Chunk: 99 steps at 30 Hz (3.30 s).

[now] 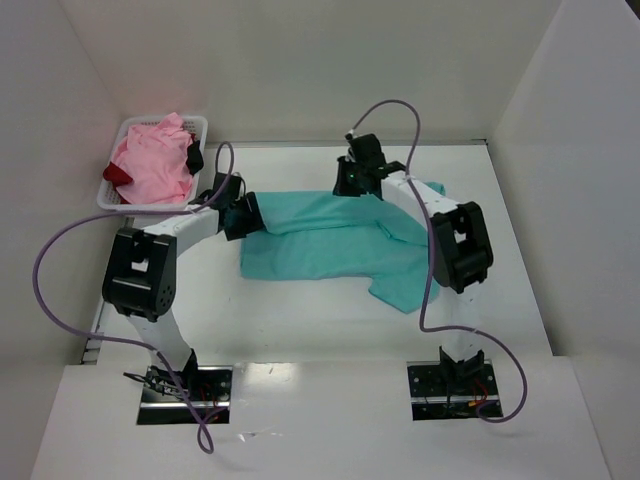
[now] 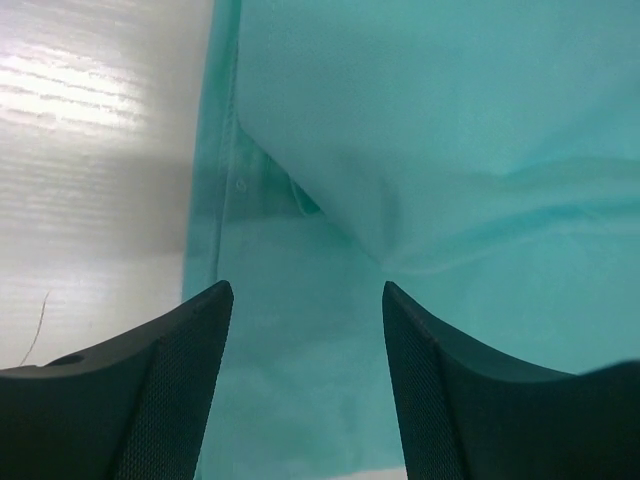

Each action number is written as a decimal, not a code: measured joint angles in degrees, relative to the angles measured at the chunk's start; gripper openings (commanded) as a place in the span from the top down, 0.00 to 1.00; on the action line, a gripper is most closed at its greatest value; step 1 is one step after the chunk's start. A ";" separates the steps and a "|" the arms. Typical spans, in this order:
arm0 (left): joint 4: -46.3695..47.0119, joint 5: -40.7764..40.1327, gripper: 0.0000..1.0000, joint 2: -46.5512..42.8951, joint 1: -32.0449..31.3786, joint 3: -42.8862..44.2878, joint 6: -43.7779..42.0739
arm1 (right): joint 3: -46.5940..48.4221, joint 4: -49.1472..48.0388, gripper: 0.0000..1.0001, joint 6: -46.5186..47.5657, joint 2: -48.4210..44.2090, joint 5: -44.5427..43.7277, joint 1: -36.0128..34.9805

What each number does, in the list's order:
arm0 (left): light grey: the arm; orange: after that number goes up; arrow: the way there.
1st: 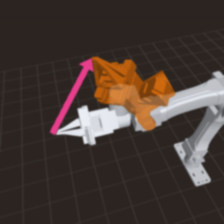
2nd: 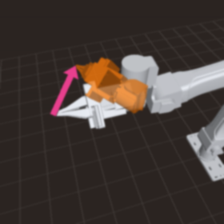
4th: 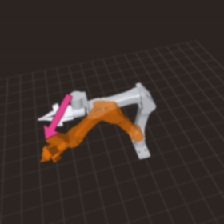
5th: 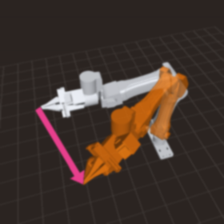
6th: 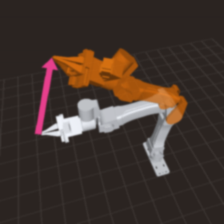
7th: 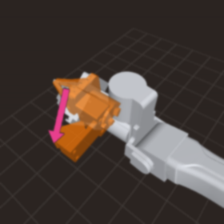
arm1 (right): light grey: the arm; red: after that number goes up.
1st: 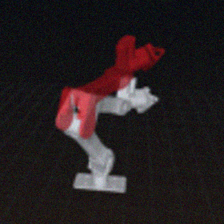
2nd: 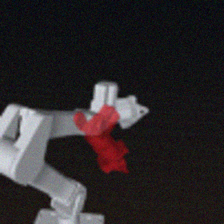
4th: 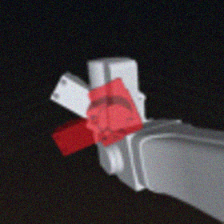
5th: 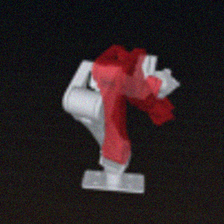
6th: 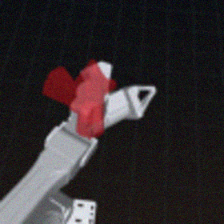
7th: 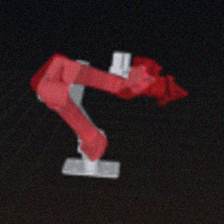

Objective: Fold and stack the t-shirts
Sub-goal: Fold the flattened tshirt in 1/3 of the way

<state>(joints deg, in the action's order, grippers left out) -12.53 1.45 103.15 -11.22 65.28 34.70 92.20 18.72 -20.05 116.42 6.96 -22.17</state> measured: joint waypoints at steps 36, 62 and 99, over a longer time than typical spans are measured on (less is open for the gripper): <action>8.57 0.33 0.60 2.89 0.22 -2.19 3.69 | 14.93 0.98 0.52 0.85 18.27 3.82 -14.53; 10.95 4.28 0.46 5.66 0.66 2.99 -9.97 | 13.94 1.05 0.53 0.46 17.46 -0.79 -14.53; 10.69 13.70 0.47 7.17 0.66 3.04 -21.46 | 14.80 1.62 0.54 0.87 18.14 -2.03 -14.53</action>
<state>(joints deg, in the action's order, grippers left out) -1.85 15.16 110.32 -10.57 68.31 13.23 107.00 20.34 -19.18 134.56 4.93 -36.71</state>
